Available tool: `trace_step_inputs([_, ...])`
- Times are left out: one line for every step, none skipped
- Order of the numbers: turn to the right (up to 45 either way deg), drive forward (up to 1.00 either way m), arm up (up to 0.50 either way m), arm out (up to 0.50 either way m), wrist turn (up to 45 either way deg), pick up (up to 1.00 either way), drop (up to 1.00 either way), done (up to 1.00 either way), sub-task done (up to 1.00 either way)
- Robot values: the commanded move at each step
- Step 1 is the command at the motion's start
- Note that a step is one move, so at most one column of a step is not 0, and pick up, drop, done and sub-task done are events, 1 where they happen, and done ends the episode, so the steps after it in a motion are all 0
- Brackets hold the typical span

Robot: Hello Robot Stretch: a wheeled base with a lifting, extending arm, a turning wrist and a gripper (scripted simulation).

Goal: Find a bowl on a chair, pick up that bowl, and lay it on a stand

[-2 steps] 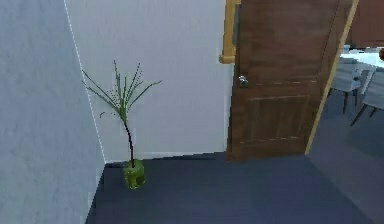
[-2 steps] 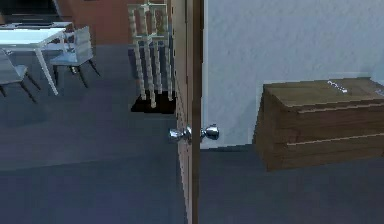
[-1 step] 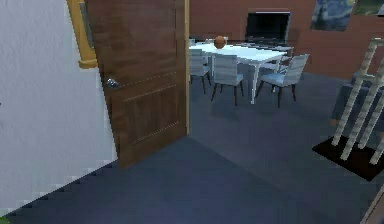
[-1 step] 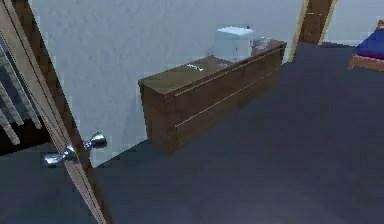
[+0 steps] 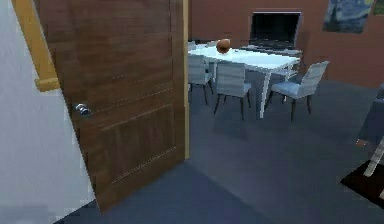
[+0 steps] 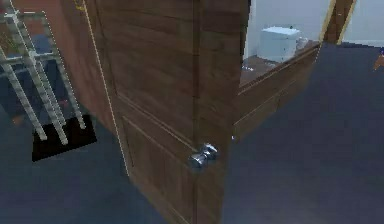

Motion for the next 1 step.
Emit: trace_step_inputs([42.0,0.0,0.0,0.0,0.0,0.0,0.0,0.0,0.0])
